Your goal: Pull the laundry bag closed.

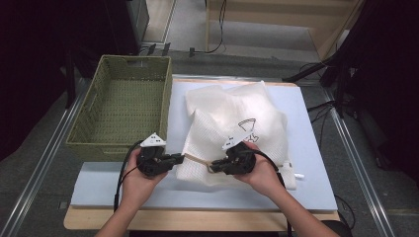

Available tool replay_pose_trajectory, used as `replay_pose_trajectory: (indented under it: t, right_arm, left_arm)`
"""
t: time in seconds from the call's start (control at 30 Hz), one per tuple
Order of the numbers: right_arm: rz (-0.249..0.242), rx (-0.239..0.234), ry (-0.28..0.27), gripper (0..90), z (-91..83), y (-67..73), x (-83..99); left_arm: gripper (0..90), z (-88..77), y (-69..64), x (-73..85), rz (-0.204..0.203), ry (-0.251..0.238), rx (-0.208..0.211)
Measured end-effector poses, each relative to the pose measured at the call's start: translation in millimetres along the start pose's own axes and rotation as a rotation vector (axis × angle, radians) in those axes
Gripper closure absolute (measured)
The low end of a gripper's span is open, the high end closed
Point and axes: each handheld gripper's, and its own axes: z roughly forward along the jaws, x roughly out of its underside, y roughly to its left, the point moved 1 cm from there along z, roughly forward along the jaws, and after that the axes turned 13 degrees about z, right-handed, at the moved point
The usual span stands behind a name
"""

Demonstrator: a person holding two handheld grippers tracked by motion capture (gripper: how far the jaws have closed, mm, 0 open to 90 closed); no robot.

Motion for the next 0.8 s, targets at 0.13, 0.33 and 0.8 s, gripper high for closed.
replay_pose_trajectory:
  t: [0.13,0.33,0.8]
  right_arm:
    - [0.006,-0.004,0.018,82.8,3.3,-0.9,-0.6]
    - [0.001,-0.015,0.02,82.8,2.5,-3.1,-1.1]
    - [-0.005,-0.028,0.012,82.8,-0.8,-4.9,-0.9]
  left_arm:
    - [86.2,1.2,0.2,2.2,-0.009,0.004,-0.001]
    - [86.1,0.5,-0.8,3.1,-0.015,0.002,0.001]
    - [86.4,-0.9,0.9,1.5,-0.024,-0.004,0.013]
